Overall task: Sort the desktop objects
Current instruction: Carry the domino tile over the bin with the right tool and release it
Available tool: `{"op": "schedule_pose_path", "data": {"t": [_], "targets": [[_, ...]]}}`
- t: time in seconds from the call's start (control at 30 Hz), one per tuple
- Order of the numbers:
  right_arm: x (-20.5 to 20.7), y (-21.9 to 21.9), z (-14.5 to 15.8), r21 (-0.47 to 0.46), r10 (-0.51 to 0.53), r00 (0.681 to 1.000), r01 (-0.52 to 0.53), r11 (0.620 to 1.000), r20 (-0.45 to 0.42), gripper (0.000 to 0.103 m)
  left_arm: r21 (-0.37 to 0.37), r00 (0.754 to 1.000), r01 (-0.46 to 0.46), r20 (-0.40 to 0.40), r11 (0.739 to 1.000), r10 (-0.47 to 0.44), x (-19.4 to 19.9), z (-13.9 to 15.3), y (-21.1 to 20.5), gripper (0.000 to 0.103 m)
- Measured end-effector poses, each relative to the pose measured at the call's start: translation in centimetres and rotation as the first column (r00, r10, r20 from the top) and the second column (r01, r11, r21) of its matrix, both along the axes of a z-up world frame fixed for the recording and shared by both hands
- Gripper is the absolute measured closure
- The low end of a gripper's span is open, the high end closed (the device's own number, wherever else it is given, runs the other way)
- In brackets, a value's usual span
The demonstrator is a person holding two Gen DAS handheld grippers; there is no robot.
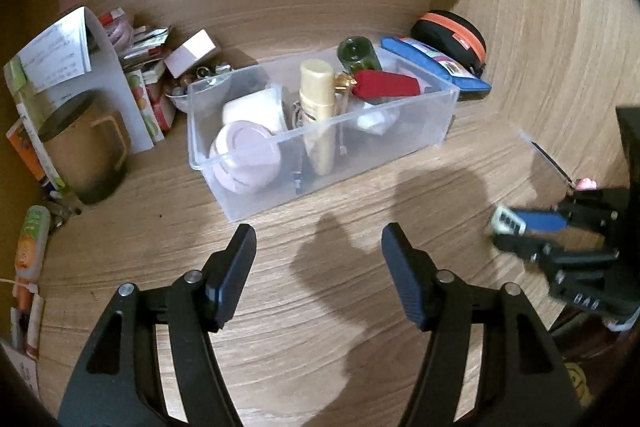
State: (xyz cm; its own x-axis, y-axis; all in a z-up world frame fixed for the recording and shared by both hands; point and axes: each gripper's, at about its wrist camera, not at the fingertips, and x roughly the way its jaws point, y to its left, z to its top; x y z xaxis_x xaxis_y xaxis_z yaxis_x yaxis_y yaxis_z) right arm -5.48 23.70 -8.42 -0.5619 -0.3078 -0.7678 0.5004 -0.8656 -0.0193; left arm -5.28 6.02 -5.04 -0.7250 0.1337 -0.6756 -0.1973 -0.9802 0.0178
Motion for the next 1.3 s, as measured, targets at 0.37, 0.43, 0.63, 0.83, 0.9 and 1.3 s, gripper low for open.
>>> {"op": "schedule_pose_path", "data": {"t": [0.37,0.43,0.63,0.83,0.9,1.3], "targets": [[-7.3,-2.0,6.6,-0.149,0.042,0.994,-0.057,0.987,-0.105,0.081,0.005,0.994,-0.098,-0.056,0.995,0.098,-2.9,2.4,-2.9,0.036],[-8.9,-3.2,6.9,-0.151,0.055,0.994,-0.07,0.986,-0.099,0.081,0.005,0.991,-0.114,-0.065,0.994,0.114,-3.7,2.8,-3.4,0.032],[-13.1,-5.8,6.6,-0.151,0.076,0.995,-0.085,0.985,-0.063,0.081,0.005,0.986,-0.148,-0.081,0.989,0.148,-5.5,3.4,-4.2,0.027],[-14.5,-7.4,5.9,-0.096,0.097,0.994,-0.102,0.99,-0.058,0.081,-0.006,0.981,-0.178,-0.077,0.984,0.177,-6.6,3.0,-4.5,0.025],[-14.6,-7.5,5.8,-0.088,0.097,0.994,-0.102,0.991,-0.057,0.081,-0.002,0.98,-0.188,-0.073,0.982,0.187,-6.8,3.0,-4.7,0.025],[-13.3,-7.1,7.3,-0.074,0.084,0.988,-0.094,0.993,-0.127,0.066,0.01,0.971,-0.215,-0.108,0.977,0.214,-6.0,4.0,-4.9,0.007]]}}
